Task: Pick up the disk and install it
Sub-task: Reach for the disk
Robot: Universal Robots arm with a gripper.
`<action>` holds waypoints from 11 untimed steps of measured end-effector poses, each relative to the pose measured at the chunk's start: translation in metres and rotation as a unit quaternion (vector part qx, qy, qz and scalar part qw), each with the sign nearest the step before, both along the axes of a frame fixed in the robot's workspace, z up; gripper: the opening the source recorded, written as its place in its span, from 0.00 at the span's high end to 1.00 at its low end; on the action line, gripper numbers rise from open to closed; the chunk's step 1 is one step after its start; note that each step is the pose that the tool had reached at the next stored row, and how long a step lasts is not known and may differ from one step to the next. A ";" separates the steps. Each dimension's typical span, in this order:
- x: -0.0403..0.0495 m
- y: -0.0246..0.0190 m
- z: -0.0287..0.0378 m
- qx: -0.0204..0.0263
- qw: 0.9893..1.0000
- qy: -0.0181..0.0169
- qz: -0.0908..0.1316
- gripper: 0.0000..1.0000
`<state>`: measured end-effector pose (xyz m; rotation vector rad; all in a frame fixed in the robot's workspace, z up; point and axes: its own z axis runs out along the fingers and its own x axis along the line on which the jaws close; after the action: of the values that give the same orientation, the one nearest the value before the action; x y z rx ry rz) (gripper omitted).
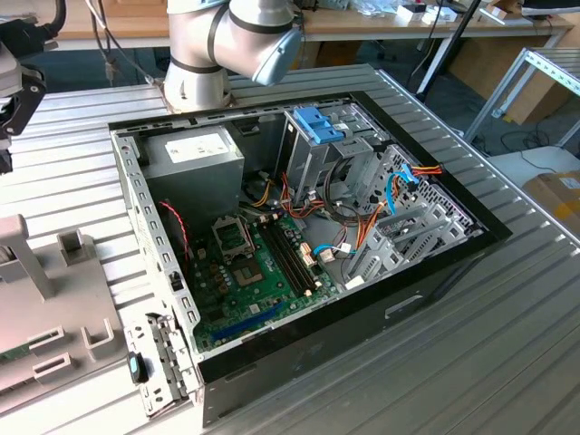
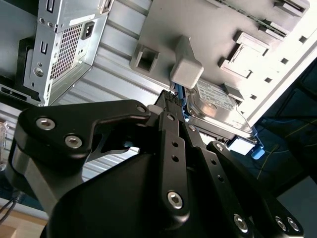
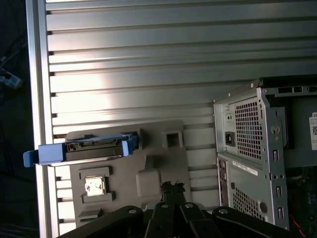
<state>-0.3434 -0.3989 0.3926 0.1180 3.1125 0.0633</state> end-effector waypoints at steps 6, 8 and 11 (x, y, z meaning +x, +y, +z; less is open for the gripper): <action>-0.0065 0.0000 0.0000 0.000 1.000 0.000 0.000 0.89; -0.0082 0.0000 0.0000 0.000 1.000 0.000 0.000 0.89; -0.0113 0.0000 -0.0001 0.000 1.000 0.000 0.000 0.89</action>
<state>-0.3547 -0.3989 0.3925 0.1179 3.1125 0.0631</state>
